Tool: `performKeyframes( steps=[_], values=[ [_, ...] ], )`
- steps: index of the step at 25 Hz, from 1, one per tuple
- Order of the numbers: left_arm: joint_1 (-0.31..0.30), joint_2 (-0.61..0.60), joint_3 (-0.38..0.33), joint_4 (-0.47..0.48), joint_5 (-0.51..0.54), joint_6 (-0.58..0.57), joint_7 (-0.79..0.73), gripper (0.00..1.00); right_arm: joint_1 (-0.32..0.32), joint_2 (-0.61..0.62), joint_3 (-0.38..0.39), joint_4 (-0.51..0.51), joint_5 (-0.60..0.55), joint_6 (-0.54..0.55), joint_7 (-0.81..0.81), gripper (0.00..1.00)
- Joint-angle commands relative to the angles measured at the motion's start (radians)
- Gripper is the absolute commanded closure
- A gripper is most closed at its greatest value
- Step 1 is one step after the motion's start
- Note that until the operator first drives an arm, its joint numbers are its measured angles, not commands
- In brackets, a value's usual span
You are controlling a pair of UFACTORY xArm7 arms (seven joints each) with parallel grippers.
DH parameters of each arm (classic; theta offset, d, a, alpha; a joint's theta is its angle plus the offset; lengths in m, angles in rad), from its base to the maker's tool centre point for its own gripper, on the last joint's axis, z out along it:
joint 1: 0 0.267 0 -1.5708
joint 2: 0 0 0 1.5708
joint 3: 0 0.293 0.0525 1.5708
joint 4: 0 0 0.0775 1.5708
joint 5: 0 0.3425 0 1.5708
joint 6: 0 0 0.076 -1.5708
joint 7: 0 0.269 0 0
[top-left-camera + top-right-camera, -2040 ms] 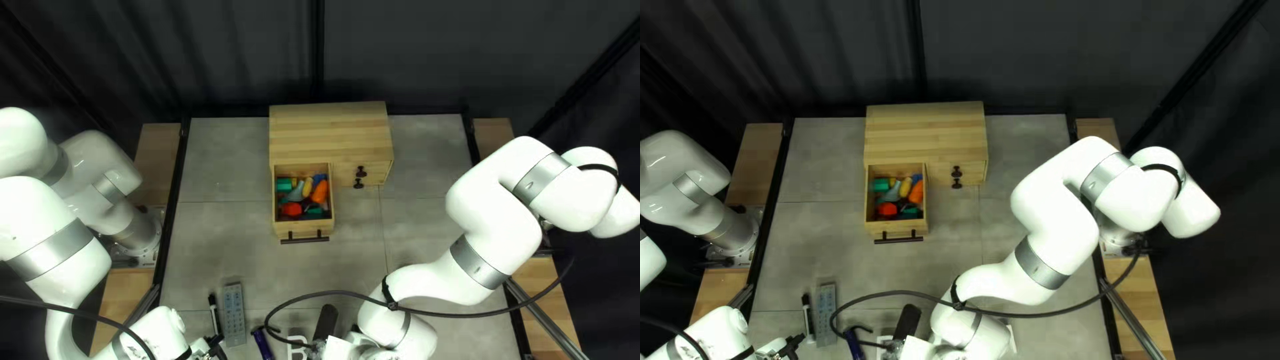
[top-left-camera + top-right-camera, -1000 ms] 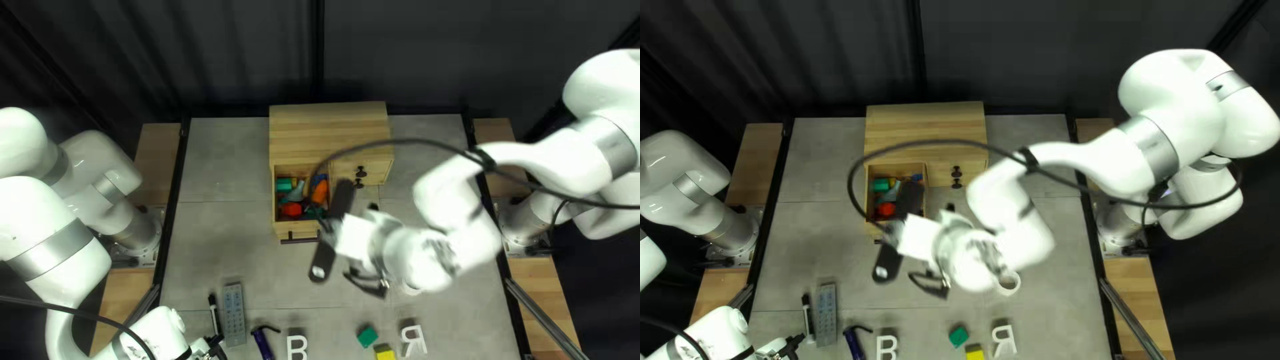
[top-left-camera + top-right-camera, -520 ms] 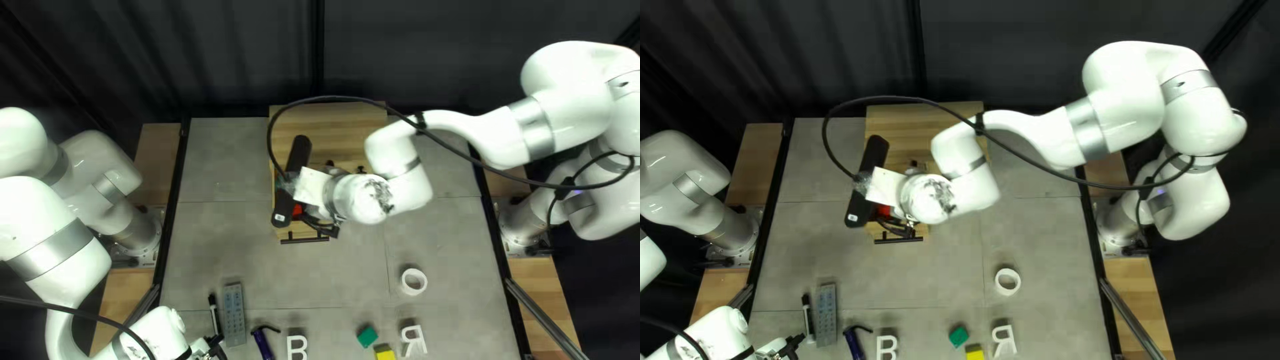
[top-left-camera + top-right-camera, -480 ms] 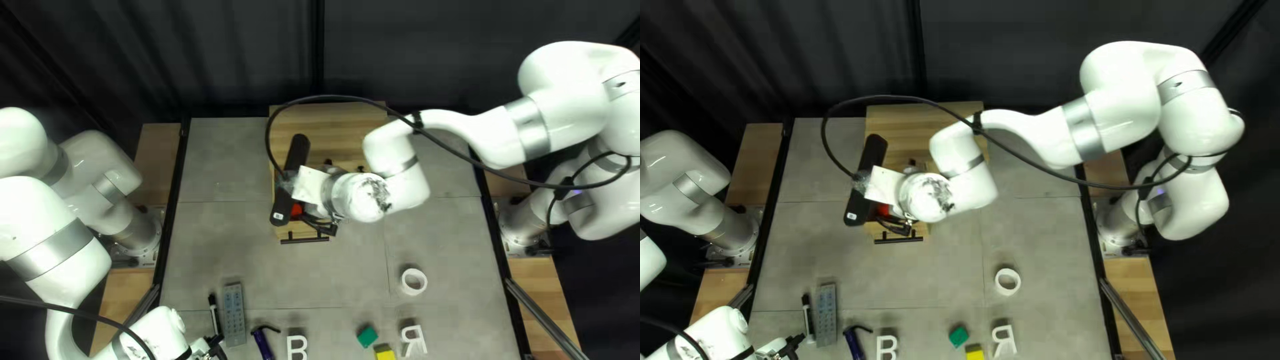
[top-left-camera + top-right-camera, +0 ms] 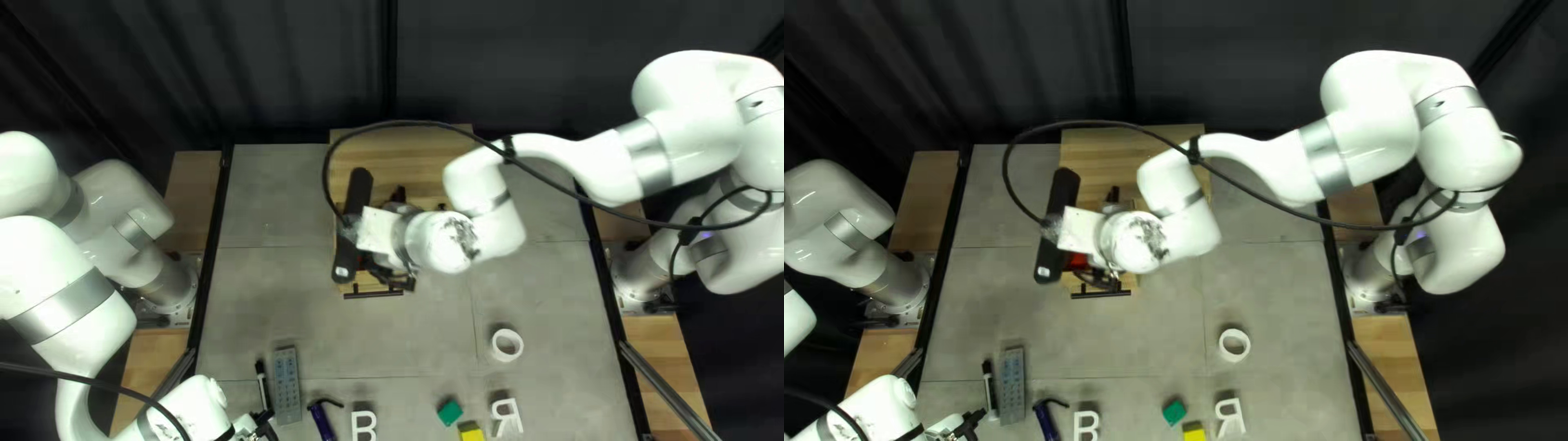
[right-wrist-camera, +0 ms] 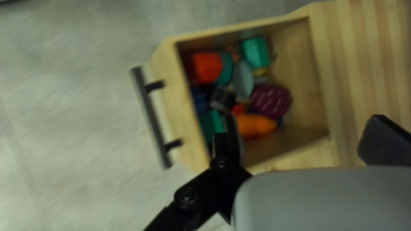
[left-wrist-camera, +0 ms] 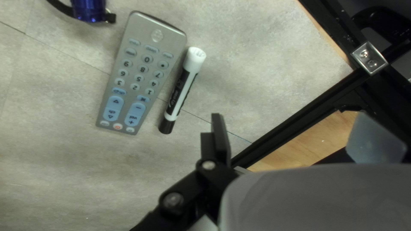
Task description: Open drawers and place objects into drawer and close
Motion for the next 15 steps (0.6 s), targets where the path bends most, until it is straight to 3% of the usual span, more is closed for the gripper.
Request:
performKeyframes(
  steps=[1, 5, 9, 15],
  values=[
    [0.000, 0.000, 0.000, 0.000, 0.000, 0.000, 0.000, 0.00, 0.113, 0.027, 0.078, 0.002, 0.097, 0.143, 0.253, 0.00],
    [0.000, 0.000, 0.000, 0.000, 0.000, 0.000, 0.000, 0.00, 0.169, 0.043, 0.111, -0.027, 0.129, 0.146, 0.414, 0.00],
    [0.000, 0.000, 0.000, 0.000, 0.000, 0.000, 0.000, 0.00, 0.226, 0.119, 0.131, 0.010, 0.150, 0.156, 0.561, 0.00],
    [0.000, 0.000, 0.000, 0.000, 0.000, 0.000, 0.000, 0.00, 0.255, 0.232, 0.126, 0.054, 0.144, 0.079, 0.670, 0.00]
  ],
)
